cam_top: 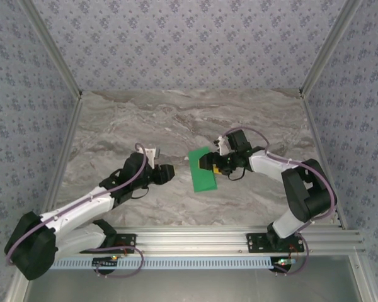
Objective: Fold a paper plane with a square sheet of paper (fold left side to right side)
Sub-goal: Rotate the square sheet of paper at the center of the table, then fold the triangle a second time at the center of the table.
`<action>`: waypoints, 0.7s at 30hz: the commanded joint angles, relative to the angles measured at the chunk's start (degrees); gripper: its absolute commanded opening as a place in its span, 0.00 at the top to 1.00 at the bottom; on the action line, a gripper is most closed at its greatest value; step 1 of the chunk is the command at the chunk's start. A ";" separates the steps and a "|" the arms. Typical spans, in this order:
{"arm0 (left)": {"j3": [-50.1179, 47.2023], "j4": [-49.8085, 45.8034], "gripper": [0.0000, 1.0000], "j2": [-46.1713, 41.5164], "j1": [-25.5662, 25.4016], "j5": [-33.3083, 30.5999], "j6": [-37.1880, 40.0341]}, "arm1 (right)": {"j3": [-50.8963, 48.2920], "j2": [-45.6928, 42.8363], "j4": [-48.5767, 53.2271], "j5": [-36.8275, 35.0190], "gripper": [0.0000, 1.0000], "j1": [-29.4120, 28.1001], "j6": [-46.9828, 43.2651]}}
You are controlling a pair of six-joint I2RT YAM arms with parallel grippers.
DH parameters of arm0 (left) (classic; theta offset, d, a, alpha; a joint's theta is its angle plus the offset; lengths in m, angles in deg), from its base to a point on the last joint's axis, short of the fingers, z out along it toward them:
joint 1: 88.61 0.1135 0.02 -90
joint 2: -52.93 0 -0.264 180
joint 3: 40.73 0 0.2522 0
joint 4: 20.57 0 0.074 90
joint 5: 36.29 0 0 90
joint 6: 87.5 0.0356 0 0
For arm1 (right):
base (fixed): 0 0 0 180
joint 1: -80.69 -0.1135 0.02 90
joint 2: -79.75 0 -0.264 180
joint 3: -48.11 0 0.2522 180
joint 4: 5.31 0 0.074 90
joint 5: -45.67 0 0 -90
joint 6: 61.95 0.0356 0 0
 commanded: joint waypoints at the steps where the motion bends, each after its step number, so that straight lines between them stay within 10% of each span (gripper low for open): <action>1: -0.70 1.60 0.49 -2.13 -1.46 2.47 4.63 | 1.37 2.85 -0.81 6.40 0.30 1.08 -0.42; 14: 2.13 -0.22 0.48 -0.53 -7.89 -1.79 10.05 | 9.33 9.34 4.70 6.09 1.00 4.71 -0.33; 21: 5.35 -3.27 0.44 -0.37 -10.98 -4.31 15.31 | 14.64 10.58 7.55 6.79 1.00 5.94 -0.25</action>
